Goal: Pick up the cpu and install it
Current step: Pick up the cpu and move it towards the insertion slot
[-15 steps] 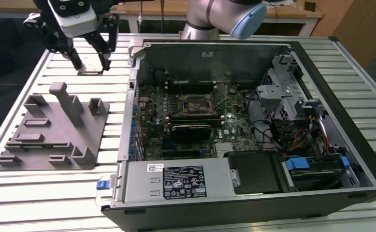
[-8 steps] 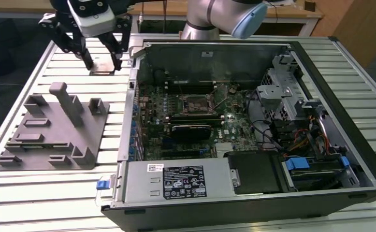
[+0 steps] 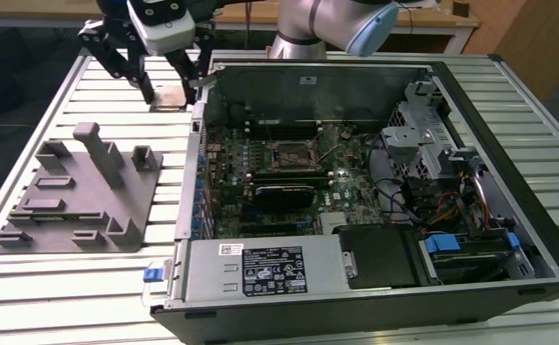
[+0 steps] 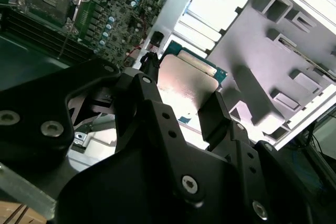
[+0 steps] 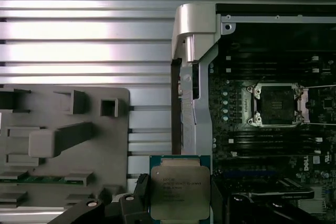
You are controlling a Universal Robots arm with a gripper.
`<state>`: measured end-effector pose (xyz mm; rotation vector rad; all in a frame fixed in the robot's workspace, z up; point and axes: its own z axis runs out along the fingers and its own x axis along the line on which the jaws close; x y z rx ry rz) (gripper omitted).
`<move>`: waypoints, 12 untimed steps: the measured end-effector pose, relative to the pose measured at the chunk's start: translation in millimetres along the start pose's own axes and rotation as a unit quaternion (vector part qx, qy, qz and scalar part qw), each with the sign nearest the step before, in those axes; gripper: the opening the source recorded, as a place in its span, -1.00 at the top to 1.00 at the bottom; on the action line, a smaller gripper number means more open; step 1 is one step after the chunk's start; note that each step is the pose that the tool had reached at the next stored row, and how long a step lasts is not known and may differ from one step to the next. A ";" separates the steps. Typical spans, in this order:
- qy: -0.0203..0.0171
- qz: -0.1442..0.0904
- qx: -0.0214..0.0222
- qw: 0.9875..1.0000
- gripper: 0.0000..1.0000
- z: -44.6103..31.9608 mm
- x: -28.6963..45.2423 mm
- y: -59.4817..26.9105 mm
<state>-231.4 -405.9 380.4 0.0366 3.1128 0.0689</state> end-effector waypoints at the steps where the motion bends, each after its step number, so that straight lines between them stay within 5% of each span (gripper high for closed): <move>1: 0.000 0.000 0.000 1.000 -0.09 0.1 -2.1 0.1; 12: 0.000 0.000 0.000 1.000 -0.09 0.8 -29.9 1.0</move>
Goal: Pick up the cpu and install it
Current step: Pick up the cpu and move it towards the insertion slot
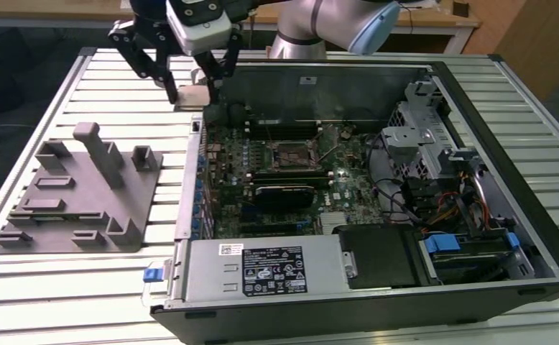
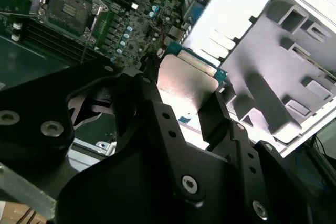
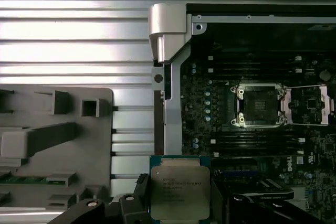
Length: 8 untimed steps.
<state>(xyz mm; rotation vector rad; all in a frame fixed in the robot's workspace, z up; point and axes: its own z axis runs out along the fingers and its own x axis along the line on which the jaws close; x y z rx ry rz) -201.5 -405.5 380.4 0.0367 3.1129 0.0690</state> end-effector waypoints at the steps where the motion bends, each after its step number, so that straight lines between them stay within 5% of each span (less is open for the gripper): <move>1: 0.000 0.000 0.000 1.000 -0.09 0.1 -3.3 0.1; 8: 0.000 0.000 0.000 1.000 -0.09 0.8 -26.3 1.1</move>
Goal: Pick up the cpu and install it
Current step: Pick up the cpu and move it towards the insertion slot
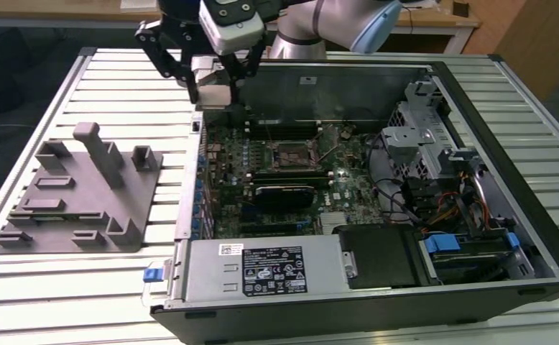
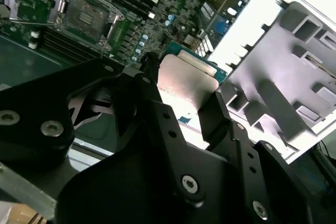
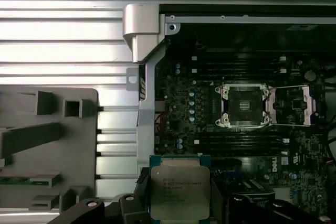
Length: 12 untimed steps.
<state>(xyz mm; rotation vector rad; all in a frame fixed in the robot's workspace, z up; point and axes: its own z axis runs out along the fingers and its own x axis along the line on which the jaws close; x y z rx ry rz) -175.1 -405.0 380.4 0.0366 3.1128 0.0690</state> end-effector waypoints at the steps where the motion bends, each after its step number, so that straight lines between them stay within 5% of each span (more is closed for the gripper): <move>1: 0.000 0.000 0.000 1.000 -0.09 0.1 -3.1 0.1; 12: 0.000 0.000 0.000 1.000 -0.09 1.9 -33.1 2.7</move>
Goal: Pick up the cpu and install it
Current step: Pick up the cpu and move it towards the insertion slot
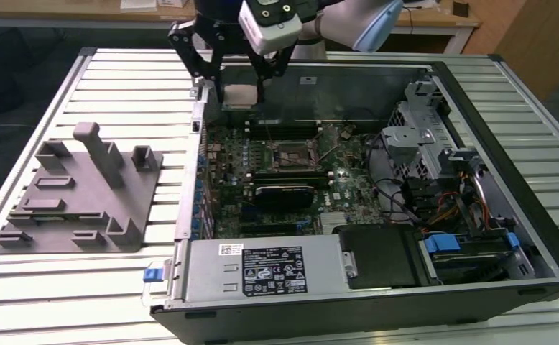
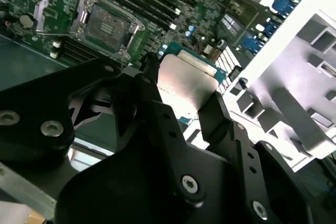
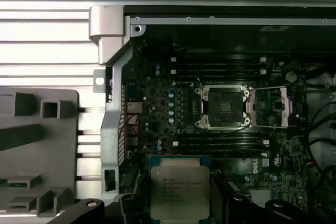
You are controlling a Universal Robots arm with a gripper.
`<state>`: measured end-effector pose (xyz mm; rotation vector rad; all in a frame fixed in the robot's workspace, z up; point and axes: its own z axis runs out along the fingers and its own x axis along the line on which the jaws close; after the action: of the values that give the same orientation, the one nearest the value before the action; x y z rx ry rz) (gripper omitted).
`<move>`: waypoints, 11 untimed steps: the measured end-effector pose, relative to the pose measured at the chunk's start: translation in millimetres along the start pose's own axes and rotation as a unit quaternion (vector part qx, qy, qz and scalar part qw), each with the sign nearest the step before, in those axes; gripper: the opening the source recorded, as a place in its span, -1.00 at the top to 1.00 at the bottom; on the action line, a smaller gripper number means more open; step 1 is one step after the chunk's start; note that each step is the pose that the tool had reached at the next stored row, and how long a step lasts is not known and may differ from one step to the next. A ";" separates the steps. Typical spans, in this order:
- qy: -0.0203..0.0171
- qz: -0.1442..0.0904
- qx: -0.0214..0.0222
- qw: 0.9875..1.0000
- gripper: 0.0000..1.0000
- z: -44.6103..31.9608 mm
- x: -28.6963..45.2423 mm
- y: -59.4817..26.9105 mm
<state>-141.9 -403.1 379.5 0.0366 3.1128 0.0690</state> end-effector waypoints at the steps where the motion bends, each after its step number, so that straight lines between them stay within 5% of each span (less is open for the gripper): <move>1: 0.000 0.000 0.000 1.000 -0.09 0.4 -2.1 0.4; 6: 0.000 0.000 0.000 1.000 -0.09 4.1 -11.0 2.8; 11: 0.000 0.000 0.000 1.000 -0.09 4.3 -12.3 3.1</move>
<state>-129.5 -400.1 375.7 0.0368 3.1129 0.0690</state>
